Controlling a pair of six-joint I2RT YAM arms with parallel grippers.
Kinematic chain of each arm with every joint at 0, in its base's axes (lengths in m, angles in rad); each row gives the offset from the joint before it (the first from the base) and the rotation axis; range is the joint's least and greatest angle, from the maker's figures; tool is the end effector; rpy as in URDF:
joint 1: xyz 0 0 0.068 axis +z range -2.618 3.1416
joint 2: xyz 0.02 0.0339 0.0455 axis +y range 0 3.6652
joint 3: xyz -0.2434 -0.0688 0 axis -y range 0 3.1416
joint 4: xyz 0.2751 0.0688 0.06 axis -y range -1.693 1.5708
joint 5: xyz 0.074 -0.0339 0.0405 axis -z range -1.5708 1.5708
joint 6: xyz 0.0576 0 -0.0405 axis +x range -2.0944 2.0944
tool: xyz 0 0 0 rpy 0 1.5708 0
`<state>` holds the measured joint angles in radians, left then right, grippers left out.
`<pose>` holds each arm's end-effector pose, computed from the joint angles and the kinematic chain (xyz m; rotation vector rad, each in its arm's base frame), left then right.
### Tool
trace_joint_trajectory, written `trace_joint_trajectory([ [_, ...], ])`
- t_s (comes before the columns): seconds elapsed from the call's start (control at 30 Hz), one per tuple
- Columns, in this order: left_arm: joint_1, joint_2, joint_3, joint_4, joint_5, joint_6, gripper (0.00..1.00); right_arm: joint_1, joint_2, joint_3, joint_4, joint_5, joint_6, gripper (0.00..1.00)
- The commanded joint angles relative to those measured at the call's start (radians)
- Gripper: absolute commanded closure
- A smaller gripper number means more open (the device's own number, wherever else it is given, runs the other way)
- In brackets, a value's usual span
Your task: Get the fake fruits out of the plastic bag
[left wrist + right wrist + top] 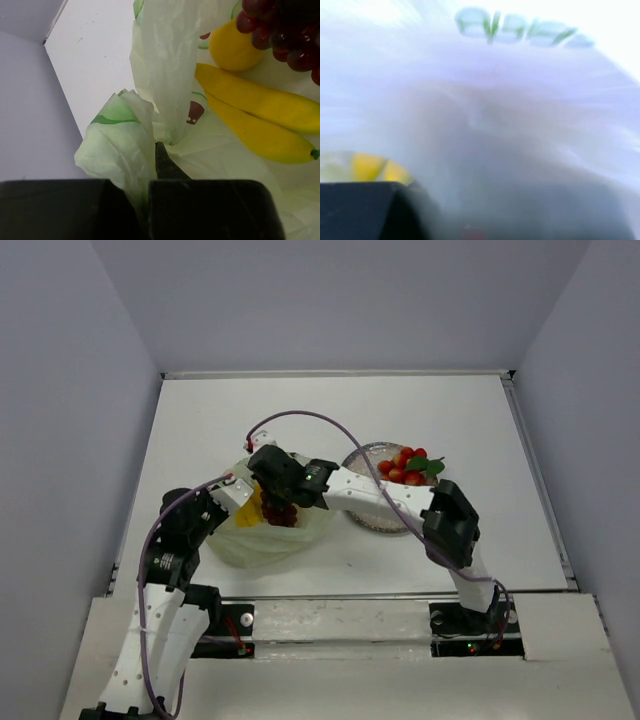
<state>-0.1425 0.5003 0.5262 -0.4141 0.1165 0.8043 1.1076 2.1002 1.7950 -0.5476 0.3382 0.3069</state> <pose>0.1983 -0.0352 0.2477 0.9661 1.7169 0.3209 0.2440 0.4457 0.2015 -0.7848 2.2444 0.2706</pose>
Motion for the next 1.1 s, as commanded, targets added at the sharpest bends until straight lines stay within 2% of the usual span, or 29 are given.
trace_joint_trajectory([
  [0.0, -0.002, 0.03, 0.054, 0.087, -0.04, -0.053, 0.94, 0.008, -0.195, 0.083, 0.058, -0.033, -0.057, 0.99],
  [0.23, -0.002, 0.104, 0.083, 0.133, -0.1, -0.139, 0.95, 0.008, -0.334, 0.066, 0.178, -0.044, -0.1, 0.99],
  [0.4, -0.002, 0.096, 0.084, 0.132, -0.094, -0.142, 0.96, -0.023, -0.379, 0.154, 0.216, 0.031, -0.095, 0.99],
  [0.5, -0.002, 0.093, 0.075, 0.123, -0.095, -0.126, 0.96, -0.089, -0.416, 0.225, 0.233, 0.048, -0.059, 0.99],
  [0.63, -0.002, 0.086, 0.061, 0.12, -0.098, -0.114, 0.96, -0.181, -0.48, 0.244, 0.293, -0.053, 0.021, 0.99],
  [0.83, -0.002, 0.092, 0.074, 0.126, -0.095, -0.105, 0.96, -0.201, -0.486, 0.232, 0.302, -0.267, 0.064, 0.97],
  [0.93, -0.002, 0.098, 0.08, 0.129, -0.104, -0.094, 0.96, -0.213, -0.522, 0.182, 0.282, -0.135, 0.055, 0.97],
  [0.97, -0.002, 0.096, 0.08, 0.13, -0.106, -0.093, 0.96, -0.254, -0.566, 0.158, 0.273, -0.06, 0.051, 0.97],
  [1.03, 0.0, 0.084, 0.078, 0.129, -0.106, -0.091, 0.97, -0.313, -0.604, 0.074, 0.255, -0.016, 0.028, 0.94],
  [1.07, -0.002, 0.08, 0.075, 0.129, -0.106, -0.09, 0.96, -0.386, -0.632, 0.019, 0.235, -0.016, 0.026, 0.94],
])
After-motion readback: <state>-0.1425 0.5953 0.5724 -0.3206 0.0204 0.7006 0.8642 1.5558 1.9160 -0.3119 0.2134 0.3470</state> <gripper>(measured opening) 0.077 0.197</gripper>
